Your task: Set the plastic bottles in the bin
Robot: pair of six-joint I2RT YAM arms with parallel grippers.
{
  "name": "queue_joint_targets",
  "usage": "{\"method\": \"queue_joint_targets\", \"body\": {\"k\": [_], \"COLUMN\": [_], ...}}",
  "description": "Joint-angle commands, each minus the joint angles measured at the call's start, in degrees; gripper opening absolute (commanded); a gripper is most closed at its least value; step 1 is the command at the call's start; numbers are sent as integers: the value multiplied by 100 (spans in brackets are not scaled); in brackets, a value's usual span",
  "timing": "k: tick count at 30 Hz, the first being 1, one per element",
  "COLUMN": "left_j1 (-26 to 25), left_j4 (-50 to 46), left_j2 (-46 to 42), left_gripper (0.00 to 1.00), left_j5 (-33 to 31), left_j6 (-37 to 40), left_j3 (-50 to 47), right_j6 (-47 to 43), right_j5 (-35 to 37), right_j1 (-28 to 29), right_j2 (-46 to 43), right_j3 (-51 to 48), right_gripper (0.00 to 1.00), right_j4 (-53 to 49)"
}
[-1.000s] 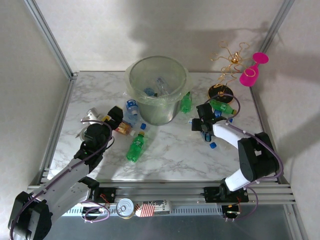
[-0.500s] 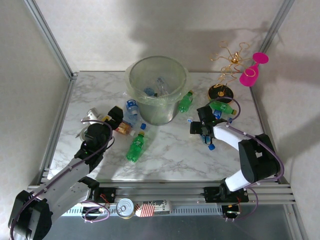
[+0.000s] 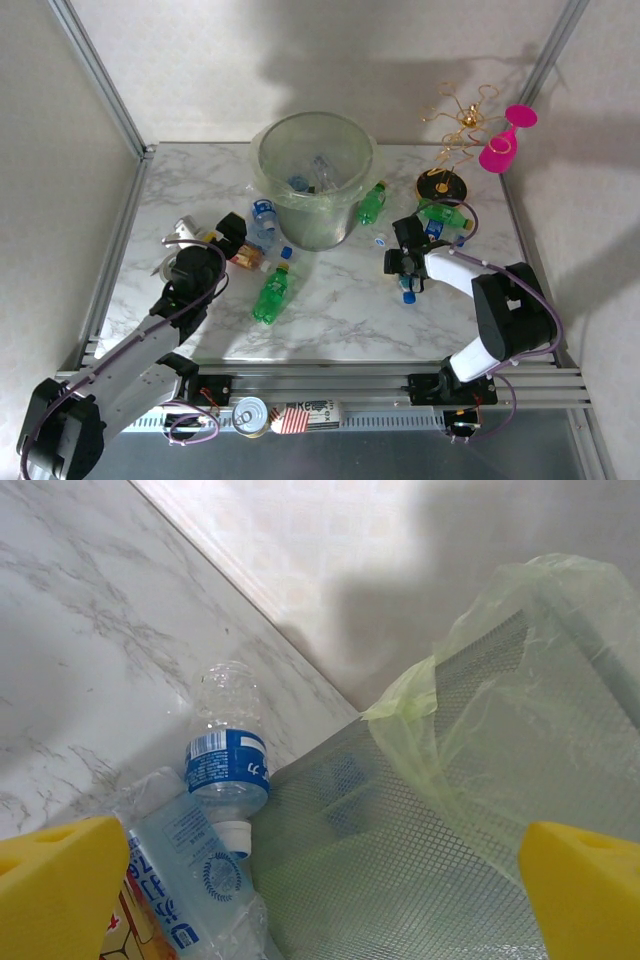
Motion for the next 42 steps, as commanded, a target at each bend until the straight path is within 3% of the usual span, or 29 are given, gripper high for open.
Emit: {"method": "queue_joint_targets", "body": {"k": [1,9,26,34,42], "left_j1": [-21,-21,402,603,686], "left_j4": [1,21,467,433,119], "left_j2": [26,56,269,246,-186], "left_gripper": [100,100,100,100,100], "left_j5": [-126,-219,64,305,231], "left_j6": [26,29,86,191,362], "left_j3": [116,122,137,36,-202], "right_j6": [-11,-25,118,67,40], "right_j5": [-94,-172,-913,-1381,-2272], "right_j1": [-13,-17,-17,-17,-9], "right_j2": [-239,-901,-2898,-3045,-2475], "right_j3": [-104,-182,677,1861,3181], "right_gripper": [58,43,38,37,36], "right_j4": [37,35,-303,-292,280]}}
